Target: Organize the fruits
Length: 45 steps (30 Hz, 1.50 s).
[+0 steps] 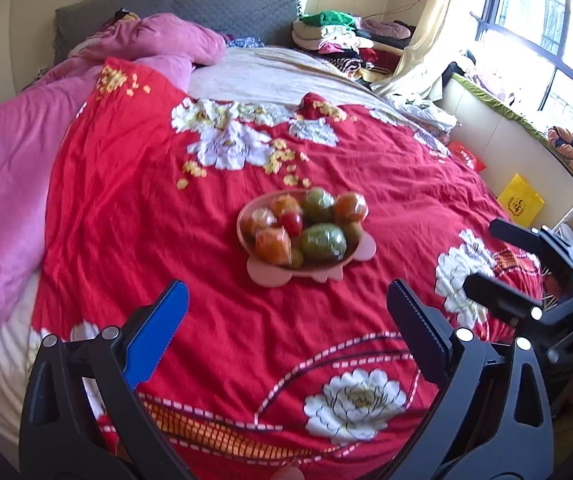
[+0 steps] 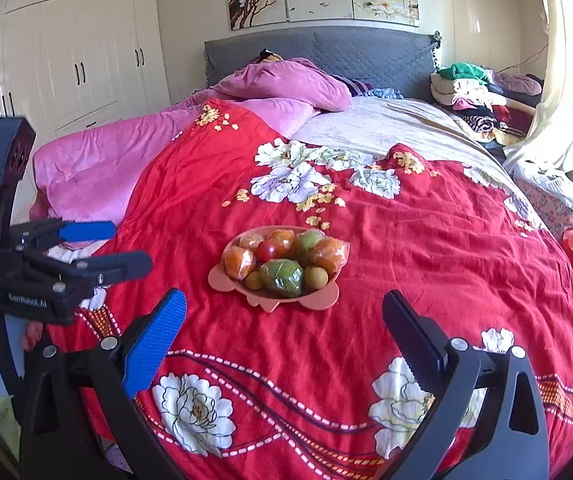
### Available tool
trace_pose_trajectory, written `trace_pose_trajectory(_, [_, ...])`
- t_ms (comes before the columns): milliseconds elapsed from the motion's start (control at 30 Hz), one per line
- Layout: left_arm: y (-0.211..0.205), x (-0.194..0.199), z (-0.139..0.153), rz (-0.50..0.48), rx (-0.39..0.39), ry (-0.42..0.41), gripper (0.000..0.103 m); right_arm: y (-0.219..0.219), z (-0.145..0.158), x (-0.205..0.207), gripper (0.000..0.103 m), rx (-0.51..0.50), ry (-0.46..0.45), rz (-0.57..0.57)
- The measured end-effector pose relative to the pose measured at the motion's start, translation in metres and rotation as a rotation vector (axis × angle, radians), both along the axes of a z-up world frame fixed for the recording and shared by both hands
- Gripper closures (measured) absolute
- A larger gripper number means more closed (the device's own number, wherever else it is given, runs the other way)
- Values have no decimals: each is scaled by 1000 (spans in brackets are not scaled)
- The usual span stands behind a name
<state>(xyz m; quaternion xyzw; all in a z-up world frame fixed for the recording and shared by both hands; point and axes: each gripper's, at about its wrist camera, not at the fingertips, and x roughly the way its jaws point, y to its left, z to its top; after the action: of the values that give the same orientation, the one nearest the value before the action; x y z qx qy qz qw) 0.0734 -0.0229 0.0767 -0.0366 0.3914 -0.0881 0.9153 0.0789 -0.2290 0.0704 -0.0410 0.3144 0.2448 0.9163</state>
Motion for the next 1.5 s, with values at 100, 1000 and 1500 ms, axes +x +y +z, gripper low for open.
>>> trace_pose_trajectory(100, [-2, -13, -14, 7, 13, 19, 10, -1, -5, -6, 5, -2, 11, -5])
trace_pose_trajectory(1000, [10, -33, -50, 63, 29, 77, 10, 8, -44, -26, 5, -23, 84, -42])
trace_pose_trajectory(1500, [3, -34, -56, 47, 40, 91, 10, 5, -45, -24, 5, -18, 89, -57])
